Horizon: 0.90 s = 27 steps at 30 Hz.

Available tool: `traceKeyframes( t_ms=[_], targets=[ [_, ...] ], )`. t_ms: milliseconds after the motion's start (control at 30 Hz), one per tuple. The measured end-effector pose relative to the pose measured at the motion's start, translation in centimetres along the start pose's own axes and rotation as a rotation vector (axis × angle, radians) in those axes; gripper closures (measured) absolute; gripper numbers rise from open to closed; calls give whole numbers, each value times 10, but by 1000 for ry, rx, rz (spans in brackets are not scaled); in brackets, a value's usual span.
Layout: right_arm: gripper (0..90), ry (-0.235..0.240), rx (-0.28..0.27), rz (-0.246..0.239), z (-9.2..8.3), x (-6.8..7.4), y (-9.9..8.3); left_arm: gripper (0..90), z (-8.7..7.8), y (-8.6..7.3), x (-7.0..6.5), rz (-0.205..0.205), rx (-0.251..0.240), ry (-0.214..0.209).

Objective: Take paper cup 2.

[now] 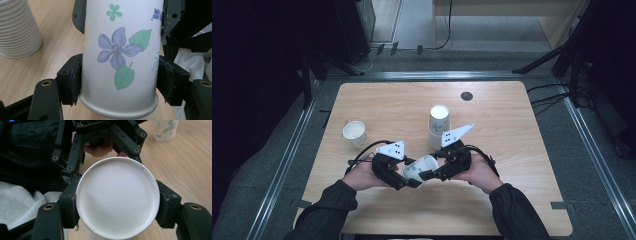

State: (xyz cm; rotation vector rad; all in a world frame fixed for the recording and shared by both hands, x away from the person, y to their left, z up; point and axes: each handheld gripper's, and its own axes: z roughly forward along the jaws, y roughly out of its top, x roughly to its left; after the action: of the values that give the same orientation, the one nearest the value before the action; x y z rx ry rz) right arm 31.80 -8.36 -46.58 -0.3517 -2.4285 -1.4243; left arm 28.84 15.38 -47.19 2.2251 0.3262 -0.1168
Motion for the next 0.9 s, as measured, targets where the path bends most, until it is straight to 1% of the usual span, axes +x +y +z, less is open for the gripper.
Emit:
traceKeyframes(
  t_ms=[167, 233, 333, 367, 467, 500, 533, 600, 667, 700, 733, 800, 867, 900],
  targets=[
    [322, -1, -2, -17, 0, 1, 0, 303, -1, 0, 0, 2, 3, -6],
    [316, 6, 6, -13, 0, 0, 0, 304, -1, 0, 0, 4, 4, -7],
    [285, -5, 21, -19, -1, 0, -2, 304, -2, -1, 1, -3, 15, -11],
    [271, -20, 35, -37, -2, 0, -3, 304, -2, -1, 1, -4, 16, -8],
    [261, -45, 62, -60, -3, 1, -6, 303, -5, -1, 2, -1, 19, -5],
    [261, -59, 69, -67, -3, 2, -7, 304, -7, -1, 3, -13, 13, -13],
    [261, -64, 78, -69, -4, 3, -8, 304, -7, -1, 5, -19, 19, -16],
    [257, -91, 93, -77, -6, 4, -9, 304, -9, 1, 6, 0, 52, -4],
    [250, -103, 93, -86, -8, 3, -10, 304, -12, 4, 8, -1, 51, -6],
    [250, -119, 93, -83, -9, 4, -11, 304, -13, 5, 9, -5, 50, -11],
    [250, -122, 94, -83, -10, 4, -11, 304, -15, 7, 10, -3, 54, -6],
    [247, -140, 85, -95, -12, 4, -11, 304, -17, 10, 12, 0, 75, -2],
    [242, -150, 77, -90, -12, 5, -11, 304, -19, 14, 15, -1, 93, -15],
    [241, -157, 73, -94, -13, 5, -11, 304, -20, 16, 16, 3, 106, -14]
  ],
)
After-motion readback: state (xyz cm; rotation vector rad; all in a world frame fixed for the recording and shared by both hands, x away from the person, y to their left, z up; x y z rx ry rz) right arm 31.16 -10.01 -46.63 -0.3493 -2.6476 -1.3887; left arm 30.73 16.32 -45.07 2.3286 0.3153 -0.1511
